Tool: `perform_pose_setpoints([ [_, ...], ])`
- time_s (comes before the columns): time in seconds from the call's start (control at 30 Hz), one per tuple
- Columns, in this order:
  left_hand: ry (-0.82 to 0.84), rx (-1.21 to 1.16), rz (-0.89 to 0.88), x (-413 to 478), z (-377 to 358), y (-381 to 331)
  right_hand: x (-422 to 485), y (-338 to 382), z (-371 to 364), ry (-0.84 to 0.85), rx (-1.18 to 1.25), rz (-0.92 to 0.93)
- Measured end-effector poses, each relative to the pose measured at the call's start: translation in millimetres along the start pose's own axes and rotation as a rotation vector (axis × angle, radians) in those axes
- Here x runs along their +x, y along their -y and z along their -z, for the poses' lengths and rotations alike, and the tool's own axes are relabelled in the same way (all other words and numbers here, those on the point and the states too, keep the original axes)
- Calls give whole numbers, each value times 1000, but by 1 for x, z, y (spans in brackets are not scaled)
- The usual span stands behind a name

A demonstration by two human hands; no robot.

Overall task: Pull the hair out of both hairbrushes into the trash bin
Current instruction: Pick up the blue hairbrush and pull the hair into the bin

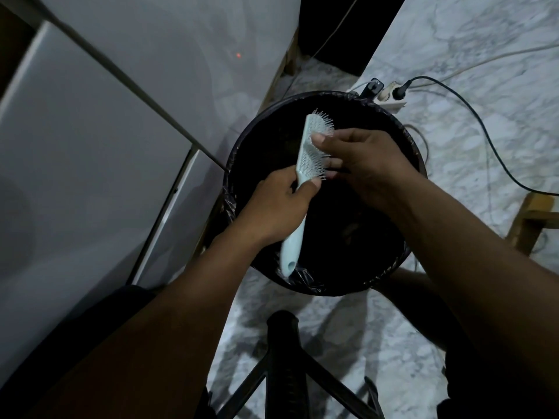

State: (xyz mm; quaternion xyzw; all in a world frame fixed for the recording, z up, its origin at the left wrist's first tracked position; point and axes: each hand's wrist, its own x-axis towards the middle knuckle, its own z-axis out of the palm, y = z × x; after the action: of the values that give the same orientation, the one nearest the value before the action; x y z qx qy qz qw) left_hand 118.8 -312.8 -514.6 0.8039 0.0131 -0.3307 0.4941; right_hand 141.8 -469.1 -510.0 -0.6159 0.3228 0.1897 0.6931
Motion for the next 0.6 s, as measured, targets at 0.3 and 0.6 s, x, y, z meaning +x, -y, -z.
perform_pose_setpoints([
  [0.3,34,-183,58,1,2,-6,9,-5,2,-166,212,-50],
  [0.6,174,-271,115,-2,4,-8,8,-7,13,-89,-132,252],
])
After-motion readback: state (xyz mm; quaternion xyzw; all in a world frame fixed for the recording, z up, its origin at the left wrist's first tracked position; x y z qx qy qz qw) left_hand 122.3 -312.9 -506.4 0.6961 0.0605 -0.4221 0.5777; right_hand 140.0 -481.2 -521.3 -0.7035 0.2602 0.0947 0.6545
